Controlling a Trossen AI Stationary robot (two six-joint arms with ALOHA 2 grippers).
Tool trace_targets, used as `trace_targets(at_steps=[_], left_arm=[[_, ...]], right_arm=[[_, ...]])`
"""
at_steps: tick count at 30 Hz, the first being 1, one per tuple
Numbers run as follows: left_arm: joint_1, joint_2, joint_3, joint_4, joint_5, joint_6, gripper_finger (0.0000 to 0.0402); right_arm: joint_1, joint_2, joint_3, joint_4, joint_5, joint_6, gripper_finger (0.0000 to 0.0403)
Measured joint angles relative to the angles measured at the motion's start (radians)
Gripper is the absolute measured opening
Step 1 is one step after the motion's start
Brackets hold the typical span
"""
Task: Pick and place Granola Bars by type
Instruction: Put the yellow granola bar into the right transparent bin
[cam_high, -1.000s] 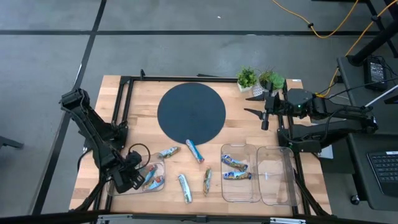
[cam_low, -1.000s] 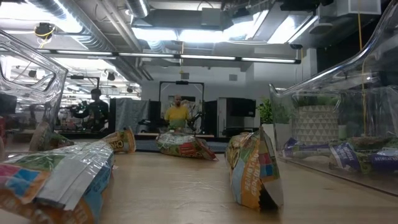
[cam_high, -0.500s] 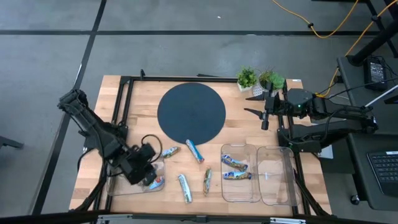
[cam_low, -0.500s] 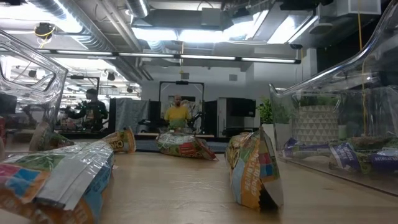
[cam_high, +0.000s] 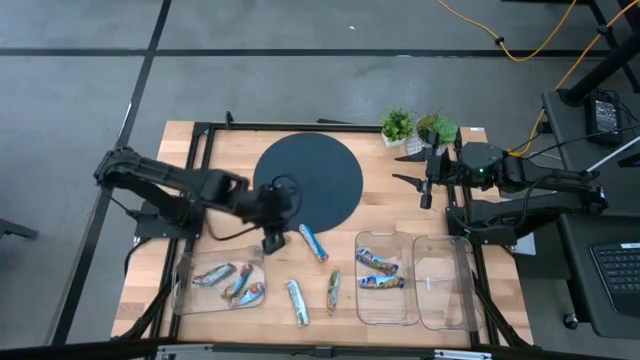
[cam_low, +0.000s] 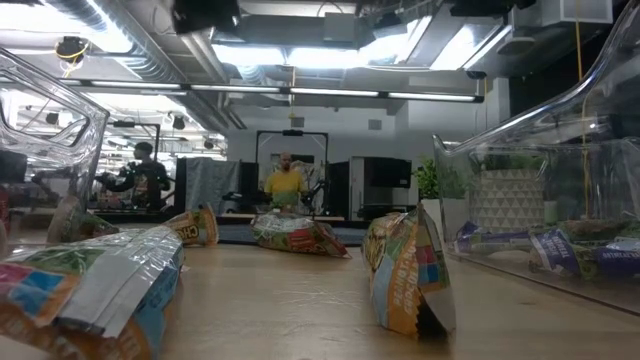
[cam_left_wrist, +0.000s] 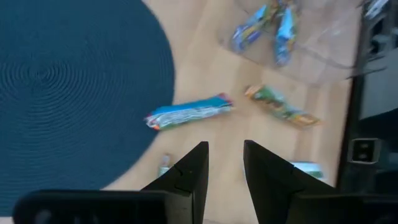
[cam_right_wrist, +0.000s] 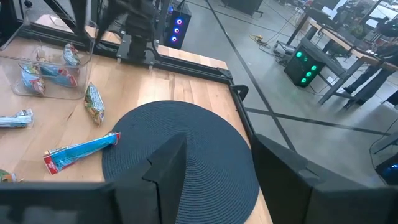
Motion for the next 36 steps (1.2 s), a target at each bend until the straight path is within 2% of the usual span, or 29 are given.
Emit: trace_targets(at_steps=[5, 11, 16, 28, 32, 36], left_arm=[[0.095, 0.078, 0.000, -0.016, 0.086, 0.093, 0.0093], [0.128, 0.205, 0.000, -0.026, 0.181, 0.152, 0.0100], [0.119, 0.307, 0.000, -0.055, 0.195, 0.172, 0.0129], [0.090, 0.473, 0.000, -0.096, 0.194, 0.156, 0.0241], [0.079, 0.510, -0.008, -0.085, 0.195, 0.161, 0.0257], [0.071, 0.532, -0.047, -0.073, 0.196, 0.144, 0.0256]], right_arm=[[0.000, 0.000, 0.000, -0.006, 0.000, 0.001, 0.0184], [0.000, 0.000, 0.000, -0.016, 0.000, 0.002, 0.0184], [0.000, 0.000, 0.000, -0.043, 0.000, 0.002, 0.0184], [0.000, 0.000, 0.000, -0.085, 0.000, -0.001, 0.0184], [0.000, 0.000, 0.000, -0.085, 0.000, -0.001, 0.0184], [0.000, 0.000, 0.000, -0.086, 0.000, -0.003, 0.0184]])
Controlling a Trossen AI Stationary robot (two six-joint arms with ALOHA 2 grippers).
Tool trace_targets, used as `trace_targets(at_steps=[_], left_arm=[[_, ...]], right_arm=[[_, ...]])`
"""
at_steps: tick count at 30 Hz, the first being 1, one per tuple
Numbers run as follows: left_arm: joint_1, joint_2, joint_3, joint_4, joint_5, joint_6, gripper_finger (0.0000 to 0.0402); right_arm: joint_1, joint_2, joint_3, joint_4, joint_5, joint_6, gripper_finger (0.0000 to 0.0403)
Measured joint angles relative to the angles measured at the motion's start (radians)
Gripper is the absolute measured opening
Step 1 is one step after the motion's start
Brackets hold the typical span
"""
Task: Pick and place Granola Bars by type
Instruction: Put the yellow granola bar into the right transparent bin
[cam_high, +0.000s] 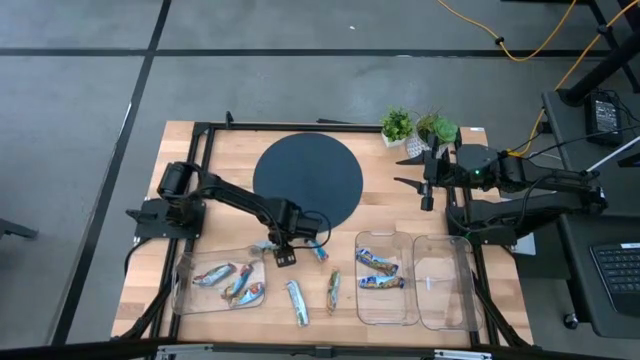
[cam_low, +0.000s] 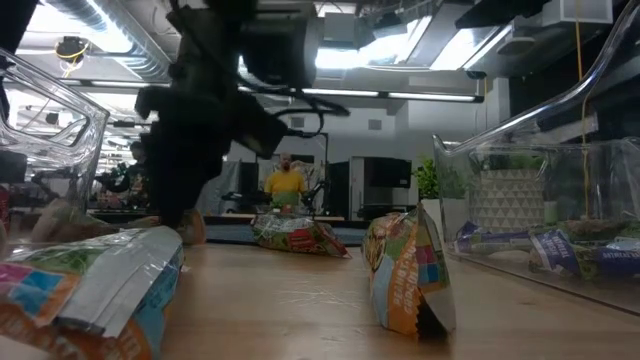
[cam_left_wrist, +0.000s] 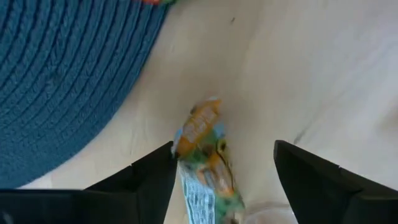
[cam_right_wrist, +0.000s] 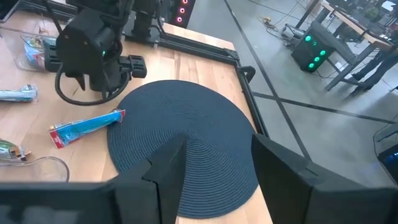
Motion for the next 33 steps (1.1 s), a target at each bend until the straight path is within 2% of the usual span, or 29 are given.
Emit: trace_targets(at_steps=[3, 6, 14, 17, 21, 24, 30, 33], left_arm=[[0.000, 0.000, -0.030, 0.008, -0.004, -0.015, 0.0241], [0.000, -0.001, -0.049, 0.005, -0.004, -0.036, 0.0209], [0.000, -0.003, -0.051, 0.007, 0.000, -0.063, 0.0064], [0.001, -0.003, -0.033, -0.001, 0.018, -0.057, 0.0026], [0.003, -0.017, 0.025, -0.015, 0.038, -0.034, 0.0018], [0.006, -0.029, 0.112, -0.076, 0.012, -0.025, 0.0026], [0.011, -0.065, 0.351, -0.230, -0.127, 0.005, 0.0017], [0.014, -0.103, 0.455, -0.241, -0.221, 0.009, 0.0014]], right_arm=[[0.000, 0.000, 0.000, -0.003, 0.000, -0.001, 0.0184], [0.000, 0.000, 0.000, -0.003, 0.000, -0.003, 0.0184], [0.000, 0.000, 0.000, -0.003, 0.000, -0.004, 0.0184], [0.000, 0.000, 0.000, -0.003, 0.000, -0.004, 0.0184], [0.000, 0.000, 0.000, -0.003, 0.000, -0.001, 0.0184], [0.000, 0.000, 0.000, -0.003, 0.000, -0.002, 0.0184], [0.001, 0.000, 0.000, -0.003, 0.000, -0.003, 0.0184], [0.000, 0.000, 0.000, -0.002, 0.000, -0.003, 0.0184]])
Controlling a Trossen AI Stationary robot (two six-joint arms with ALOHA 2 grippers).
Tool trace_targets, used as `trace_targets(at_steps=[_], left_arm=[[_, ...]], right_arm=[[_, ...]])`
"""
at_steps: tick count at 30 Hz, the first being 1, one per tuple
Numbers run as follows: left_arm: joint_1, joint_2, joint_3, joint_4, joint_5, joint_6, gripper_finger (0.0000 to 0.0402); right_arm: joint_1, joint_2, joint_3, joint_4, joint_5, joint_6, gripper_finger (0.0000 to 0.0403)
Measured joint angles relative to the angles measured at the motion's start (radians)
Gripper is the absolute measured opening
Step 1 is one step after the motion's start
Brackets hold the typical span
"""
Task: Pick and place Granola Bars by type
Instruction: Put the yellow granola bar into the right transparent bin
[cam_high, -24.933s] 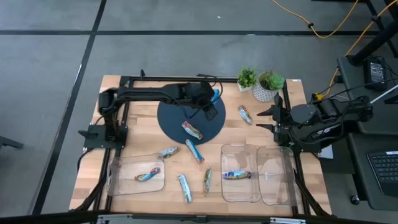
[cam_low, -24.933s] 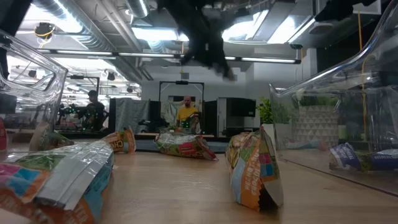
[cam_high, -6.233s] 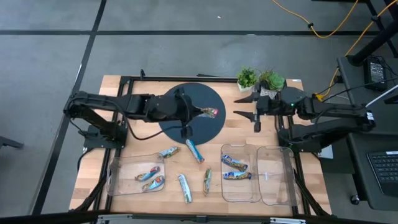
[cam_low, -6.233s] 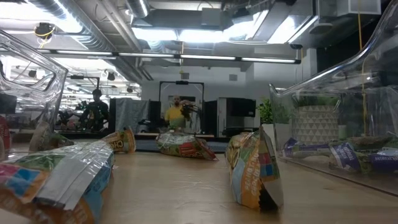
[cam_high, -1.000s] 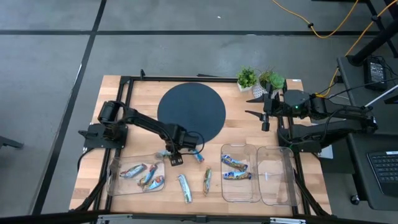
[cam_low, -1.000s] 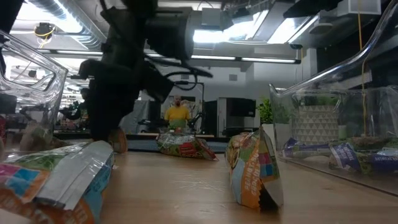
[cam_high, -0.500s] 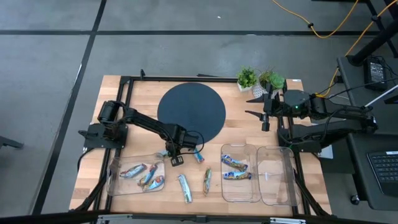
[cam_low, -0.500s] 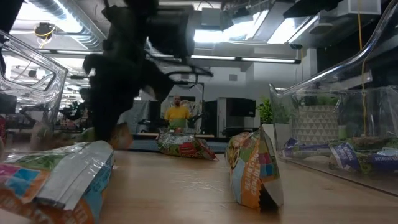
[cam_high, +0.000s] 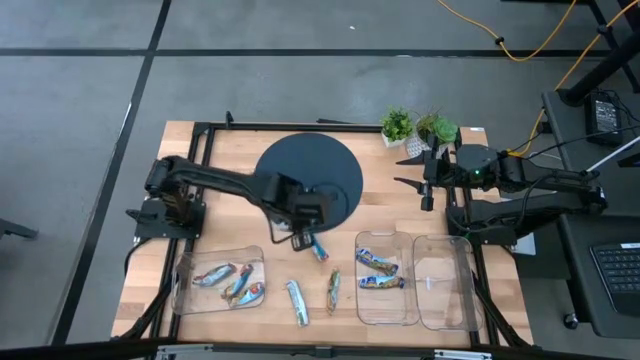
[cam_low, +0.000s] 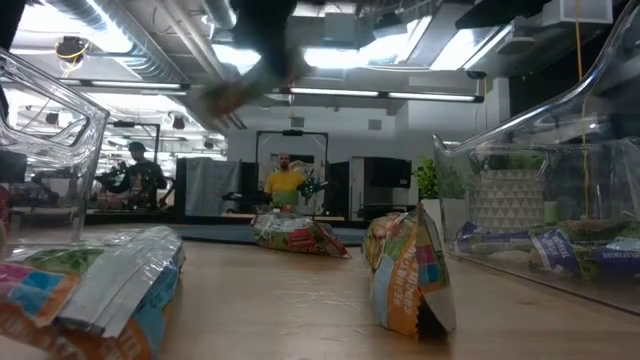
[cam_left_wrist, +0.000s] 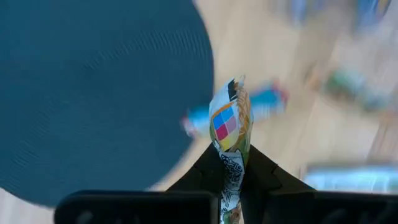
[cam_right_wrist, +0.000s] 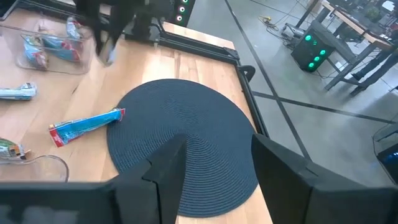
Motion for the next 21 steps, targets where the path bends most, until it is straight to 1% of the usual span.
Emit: trace_targets(at_steps=[3, 5, 8, 11, 17, 19, 21], left_arm=[[0.001, -0.048, 0.079, 0.011, -0.118, -0.004, 0.0019], [0.000, -0.086, 0.108, 0.038, -0.198, -0.005, 0.0020], [-0.002, -0.146, 0.114, 0.090, -0.289, 0.012, 0.0016], [-0.013, -0.197, 0.114, 0.146, -0.355, 0.039, 0.0014], [-0.019, -0.250, 0.114, 0.225, -0.415, 0.076, 0.0016], [-0.019, -0.251, 0.114, 0.273, -0.405, 0.121, 0.0015], [-0.019, -0.250, 0.113, 0.361, -0.381, 0.184, 0.0014]], right_arm=[[0.000, 0.000, 0.000, 0.001, 0.000, 0.000, 0.0184], [0.000, 0.000, 0.000, 0.001, 0.000, 0.001, 0.0184], [0.000, 0.000, 0.000, 0.002, 0.000, 0.003, 0.0184], [0.000, 0.000, 0.000, 0.002, 0.000, 0.003, 0.0184], [0.000, 0.000, 0.000, 0.005, -0.019, 0.003, 0.0184], [0.000, 0.000, 0.000, 0.034, -0.052, 0.001, 0.0184], [0.000, 0.001, 0.000, 0.080, -0.099, -0.004, 0.0184]])
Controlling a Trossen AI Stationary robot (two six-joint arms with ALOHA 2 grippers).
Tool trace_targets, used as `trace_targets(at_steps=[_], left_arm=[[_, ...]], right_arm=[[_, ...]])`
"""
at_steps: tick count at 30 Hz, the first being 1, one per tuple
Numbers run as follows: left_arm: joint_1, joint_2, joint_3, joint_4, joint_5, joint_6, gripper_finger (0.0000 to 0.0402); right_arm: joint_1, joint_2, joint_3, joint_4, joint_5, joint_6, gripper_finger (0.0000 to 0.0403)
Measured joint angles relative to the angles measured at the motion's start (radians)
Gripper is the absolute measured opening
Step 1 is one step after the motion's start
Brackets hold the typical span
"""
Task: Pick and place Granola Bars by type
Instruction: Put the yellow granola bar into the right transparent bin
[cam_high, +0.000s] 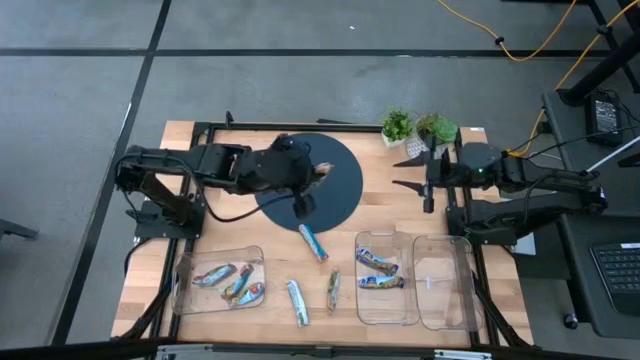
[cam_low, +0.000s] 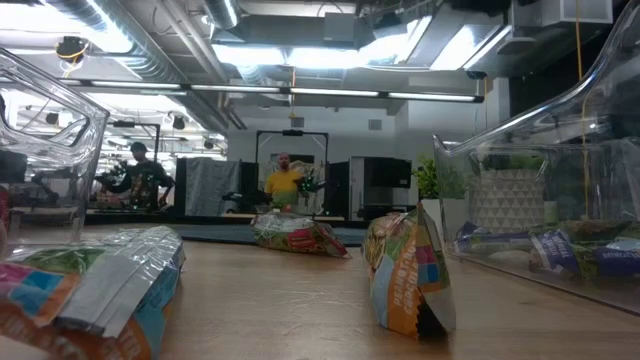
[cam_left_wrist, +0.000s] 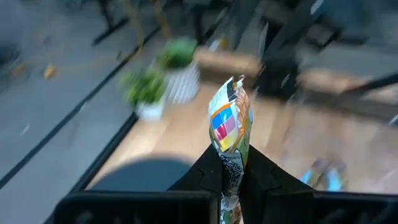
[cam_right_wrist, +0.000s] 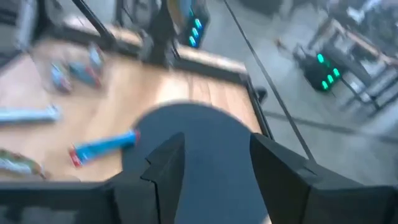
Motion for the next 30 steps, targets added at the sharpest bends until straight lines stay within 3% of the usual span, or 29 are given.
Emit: trace_targets(at_steps=[6, 10, 15, 25, 30], left_arm=[[0.015, 0.015, -0.024, 0.245, 0.059, 0.104, 0.0015], [0.033, 0.039, -0.031, 0.352, 0.090, 0.166, 0.0015], [0.049, 0.069, -0.031, 0.389, 0.144, 0.198, 0.0015], [0.062, 0.092, -0.031, 0.447, 0.189, 0.215, 0.0015], [0.069, 0.095, -0.031, 0.465, 0.190, 0.227, 0.0015]], right_arm=[[0.000, 0.040, 0.000, 0.164, -0.047, -0.020, 0.0184], [0.000, 0.097, 0.000, 0.283, -0.145, -0.016, 0.0184], [0.000, 0.157, 0.000, 0.406, -0.226, 0.074, 0.0198], [0.000, 0.254, 0.000, 0.532, -0.280, 0.127, 0.0293], [0.000, 0.291, 0.000, 0.634, -0.333, 0.167, 0.0304]])
